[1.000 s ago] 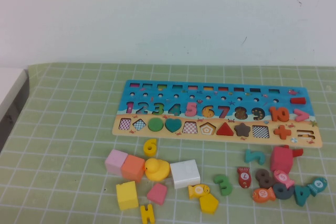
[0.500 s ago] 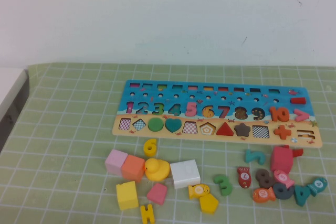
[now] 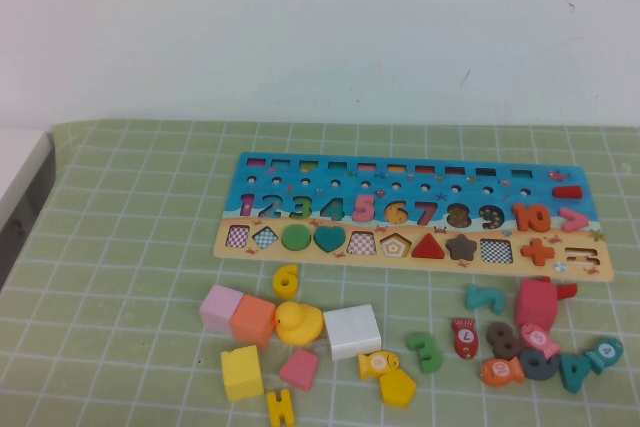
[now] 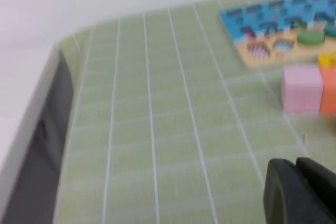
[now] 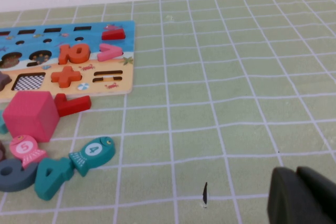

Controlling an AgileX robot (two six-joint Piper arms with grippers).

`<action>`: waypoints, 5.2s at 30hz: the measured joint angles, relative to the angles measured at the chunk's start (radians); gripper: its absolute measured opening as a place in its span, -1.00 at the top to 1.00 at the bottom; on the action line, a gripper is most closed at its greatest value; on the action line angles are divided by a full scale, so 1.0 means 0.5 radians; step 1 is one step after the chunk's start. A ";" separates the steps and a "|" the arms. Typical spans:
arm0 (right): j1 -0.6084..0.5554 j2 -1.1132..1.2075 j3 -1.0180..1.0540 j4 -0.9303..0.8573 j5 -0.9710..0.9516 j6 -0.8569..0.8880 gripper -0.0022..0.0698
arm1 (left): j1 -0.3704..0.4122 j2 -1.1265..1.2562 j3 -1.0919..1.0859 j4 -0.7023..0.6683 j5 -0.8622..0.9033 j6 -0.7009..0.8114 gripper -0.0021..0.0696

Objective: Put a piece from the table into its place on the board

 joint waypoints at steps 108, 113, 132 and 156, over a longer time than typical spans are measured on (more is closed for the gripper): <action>0.000 0.000 0.000 0.000 0.000 0.000 0.95 | -0.635 4.096 -3.340 0.062 1.262 -0.416 0.17; 0.000 0.000 0.000 0.000 0.000 0.000 0.95 | -0.635 4.212 -3.418 -0.020 1.290 -0.415 -0.07; 0.000 0.000 0.000 0.000 0.000 0.000 0.95 | -0.635 4.345 -3.432 -0.045 1.290 -0.421 0.22; 0.000 0.000 0.000 0.000 0.000 0.000 0.95 | -0.661 4.684 -4.453 -0.641 1.477 0.000 0.22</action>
